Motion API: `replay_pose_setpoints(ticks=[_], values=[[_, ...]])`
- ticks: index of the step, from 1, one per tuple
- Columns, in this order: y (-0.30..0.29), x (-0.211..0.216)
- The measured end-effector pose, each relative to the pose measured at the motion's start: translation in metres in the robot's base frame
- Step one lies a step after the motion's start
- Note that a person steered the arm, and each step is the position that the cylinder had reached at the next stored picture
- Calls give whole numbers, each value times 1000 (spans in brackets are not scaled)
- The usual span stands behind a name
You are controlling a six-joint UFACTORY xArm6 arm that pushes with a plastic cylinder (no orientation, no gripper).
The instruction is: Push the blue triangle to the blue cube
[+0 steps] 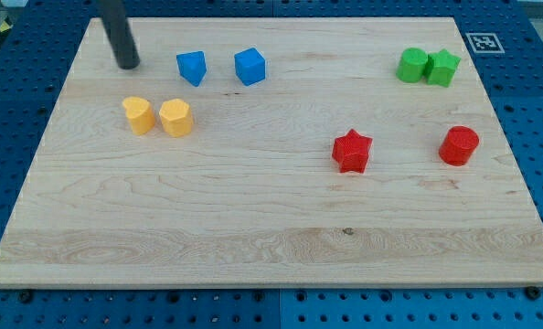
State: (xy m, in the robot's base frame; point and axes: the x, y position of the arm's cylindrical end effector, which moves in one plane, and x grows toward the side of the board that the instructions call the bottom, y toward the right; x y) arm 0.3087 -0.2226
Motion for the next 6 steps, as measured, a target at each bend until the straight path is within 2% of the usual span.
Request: replay_pose_setpoints(ticks=[1, 3, 5, 6], values=[[13, 9], [99, -12], [63, 17], [82, 34]])
